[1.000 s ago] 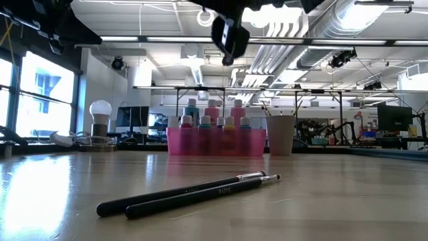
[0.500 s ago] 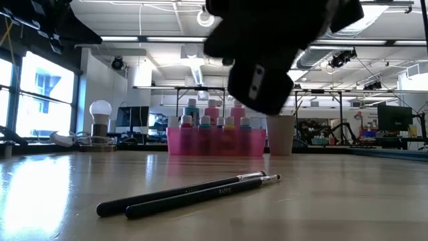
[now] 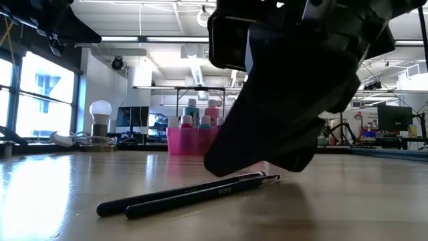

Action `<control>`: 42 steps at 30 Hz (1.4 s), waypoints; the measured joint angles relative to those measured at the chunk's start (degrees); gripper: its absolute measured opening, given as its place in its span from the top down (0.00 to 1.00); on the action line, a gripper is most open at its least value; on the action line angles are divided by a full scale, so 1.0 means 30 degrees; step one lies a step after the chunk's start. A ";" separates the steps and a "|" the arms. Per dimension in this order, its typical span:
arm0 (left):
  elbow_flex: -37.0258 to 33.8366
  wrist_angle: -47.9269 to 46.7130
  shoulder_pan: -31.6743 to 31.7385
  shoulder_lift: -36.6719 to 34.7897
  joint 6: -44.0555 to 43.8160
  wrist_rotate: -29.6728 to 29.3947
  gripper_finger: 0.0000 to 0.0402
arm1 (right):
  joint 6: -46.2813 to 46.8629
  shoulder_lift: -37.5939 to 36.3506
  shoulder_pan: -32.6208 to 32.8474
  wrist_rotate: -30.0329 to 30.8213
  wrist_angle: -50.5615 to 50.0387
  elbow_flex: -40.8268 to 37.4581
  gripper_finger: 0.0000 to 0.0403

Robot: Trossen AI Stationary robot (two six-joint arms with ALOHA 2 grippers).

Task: Pick & Place Paint Supplies
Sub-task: Move the silver paintbrushes to the middle left of the table

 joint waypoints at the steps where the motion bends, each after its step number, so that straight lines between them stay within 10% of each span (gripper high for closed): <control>1: 0.0000 0.0000 0.0007 0.0000 -0.0079 0.0003 1.00 | 0.0000 0.0015 0.0034 0.0341 -0.0104 0.0001 1.00; 25: 0.0000 -0.0009 0.0000 0.0000 -0.0094 -0.0009 1.00 | 0.0000 0.0023 -0.1269 0.5512 -0.2024 0.0001 1.00; 42: 0.0000 -0.0890 0.0000 0.0000 -0.0882 0.1016 1.00 | -0.2152 -0.1843 -0.3907 0.1299 -0.2267 -0.0007 1.00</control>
